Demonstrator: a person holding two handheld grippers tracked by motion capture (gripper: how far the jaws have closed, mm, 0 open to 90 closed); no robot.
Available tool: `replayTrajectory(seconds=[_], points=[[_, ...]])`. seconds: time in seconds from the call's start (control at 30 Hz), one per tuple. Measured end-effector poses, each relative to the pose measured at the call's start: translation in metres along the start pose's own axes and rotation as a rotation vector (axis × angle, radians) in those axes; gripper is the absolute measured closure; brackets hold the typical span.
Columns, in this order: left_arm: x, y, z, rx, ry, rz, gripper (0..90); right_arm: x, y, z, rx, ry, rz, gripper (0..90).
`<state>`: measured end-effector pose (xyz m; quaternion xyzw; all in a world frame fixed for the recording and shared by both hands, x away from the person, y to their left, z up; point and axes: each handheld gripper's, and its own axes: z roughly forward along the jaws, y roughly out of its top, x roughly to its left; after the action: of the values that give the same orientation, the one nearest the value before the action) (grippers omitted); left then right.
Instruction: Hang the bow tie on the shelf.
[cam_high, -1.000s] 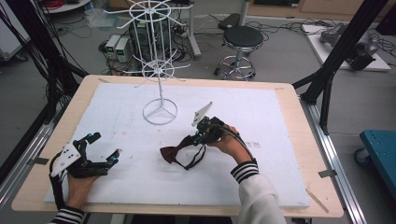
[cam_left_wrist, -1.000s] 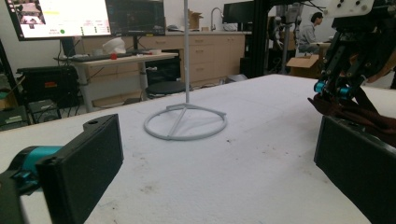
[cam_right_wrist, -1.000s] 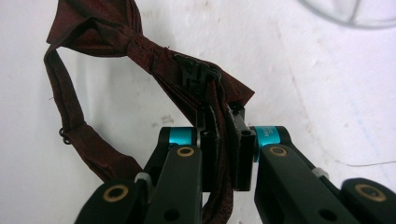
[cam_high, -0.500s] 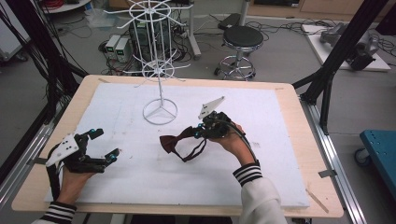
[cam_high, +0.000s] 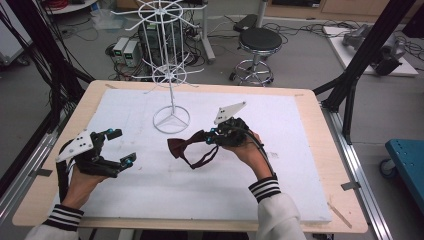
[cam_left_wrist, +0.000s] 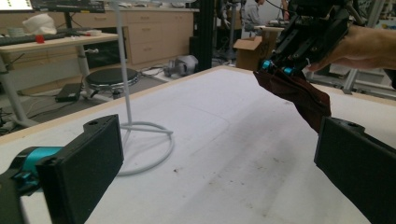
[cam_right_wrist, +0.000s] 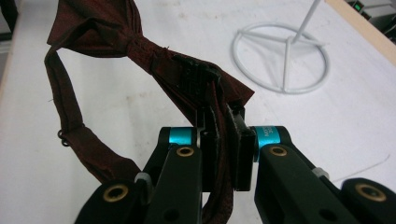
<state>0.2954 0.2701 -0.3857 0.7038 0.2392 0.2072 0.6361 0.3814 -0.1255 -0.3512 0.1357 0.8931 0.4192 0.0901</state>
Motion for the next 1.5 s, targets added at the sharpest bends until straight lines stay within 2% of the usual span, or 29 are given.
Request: replayTrajectory(seconds=[0.17, 0.3, 0.53, 0.63, 0.73, 0.93, 1.0, 1.07, 1.17, 1.4, 1.5], points=[[-0.004, 0.010, 0.009, 0.004, -0.044, -0.013, 1.7, 0.008, 0.006, -0.003, -0.023, -0.023, -0.004, 85.4], [-0.009, 0.017, 0.015, 0.014, -0.072, 0.005, 1.7, 0.010, 0.008, -0.004, -0.038, -0.024, 0.004, 85.4], [-0.015, 0.027, 0.028, 0.048, -0.116, 0.011, 1.7, 0.017, 0.016, -0.003, -0.065, -0.030, -0.016, 85.4], [-0.017, 0.029, 0.033, 0.049, -0.132, -0.005, 1.7, 0.019, 0.019, -0.001, -0.074, -0.038, -0.018, 85.4], [-0.019, 0.031, 0.038, 0.069, -0.137, -0.009, 1.7, 0.021, 0.021, 0.000, -0.083, -0.040, -0.009, 85.4], [-0.024, 0.039, 0.048, 0.104, -0.156, -0.010, 2.3, 0.023, 0.023, 0.000, -0.093, -0.047, -0.020, 85.4], [-0.025, 0.041, 0.051, 0.108, -0.167, -0.009, 5.8, 0.024, 0.024, 0.000, -0.098, -0.051, -0.024, 85.3], [-0.026, 0.043, 0.052, 0.100, -0.179, 0.000, 13.7, 0.024, 0.024, -0.002, -0.101, -0.060, -0.027, 85.3], [-0.028, 0.045, 0.055, 0.110, -0.194, -0.027, 16.1, 0.024, 0.024, -0.003, -0.109, -0.070, -0.026, 85.4], [-0.030, 0.047, 0.058, 0.153, -0.204, -0.033, 26.3, 0.026, 0.026, -0.005, -0.131, -0.077, -0.039, 85.3], [-0.030, 0.049, 0.059, 0.151, -0.218, -0.050, 32.8, 0.028, 0.027, -0.006, -0.126, -0.081, -0.044, 85.3]])
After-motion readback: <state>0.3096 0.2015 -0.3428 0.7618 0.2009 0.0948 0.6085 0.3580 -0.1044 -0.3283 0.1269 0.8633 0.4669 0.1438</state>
